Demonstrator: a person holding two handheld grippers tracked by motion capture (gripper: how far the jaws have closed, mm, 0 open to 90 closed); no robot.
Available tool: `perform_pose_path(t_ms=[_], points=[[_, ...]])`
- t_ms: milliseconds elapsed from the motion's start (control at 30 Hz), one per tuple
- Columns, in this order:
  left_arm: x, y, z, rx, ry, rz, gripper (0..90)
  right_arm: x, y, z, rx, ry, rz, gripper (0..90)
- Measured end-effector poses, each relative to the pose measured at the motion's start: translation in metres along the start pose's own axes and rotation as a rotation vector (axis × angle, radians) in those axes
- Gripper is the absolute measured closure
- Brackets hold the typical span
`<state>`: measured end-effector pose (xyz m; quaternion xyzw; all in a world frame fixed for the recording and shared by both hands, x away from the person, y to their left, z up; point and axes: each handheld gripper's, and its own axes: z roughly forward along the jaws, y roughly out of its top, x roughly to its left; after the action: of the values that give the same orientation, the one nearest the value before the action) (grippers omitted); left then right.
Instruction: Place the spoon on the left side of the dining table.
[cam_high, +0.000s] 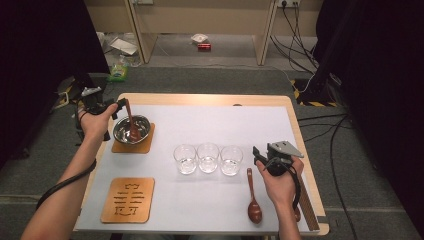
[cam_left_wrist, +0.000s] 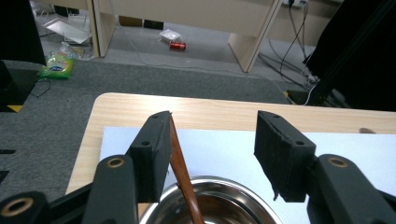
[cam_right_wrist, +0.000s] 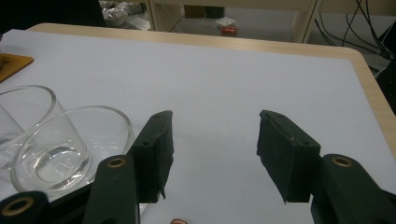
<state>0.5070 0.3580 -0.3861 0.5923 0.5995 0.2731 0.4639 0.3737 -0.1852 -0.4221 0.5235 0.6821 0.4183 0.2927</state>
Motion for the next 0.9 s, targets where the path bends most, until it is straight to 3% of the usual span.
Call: perform_pose_path(t_ms=[100,233,500,700,900], points=[[-0.004,-0.007,-0.009,-0.016,-0.029,0.0,44.7,-0.001,0.0,0.0,0.005,-0.01,-0.001,45.7],[-0.008,-0.019,-0.021,-0.036,-0.034,0.021,44.0,-0.003,-0.001,-0.001,0.006,-0.013,0.0,45.4],[-0.017,-0.056,-0.061,-0.084,-0.063,0.039,43.6,-0.006,0.0,-0.003,0.016,-0.025,0.005,45.1],[-0.017,-0.087,-0.082,-0.063,-0.075,0.076,42.7,-0.011,-0.004,-0.003,0.027,-0.03,0.015,44.7],[-0.016,-0.107,-0.093,-0.055,-0.08,0.053,42.1,-0.017,-0.003,-0.006,0.032,-0.052,0.027,44.3]])
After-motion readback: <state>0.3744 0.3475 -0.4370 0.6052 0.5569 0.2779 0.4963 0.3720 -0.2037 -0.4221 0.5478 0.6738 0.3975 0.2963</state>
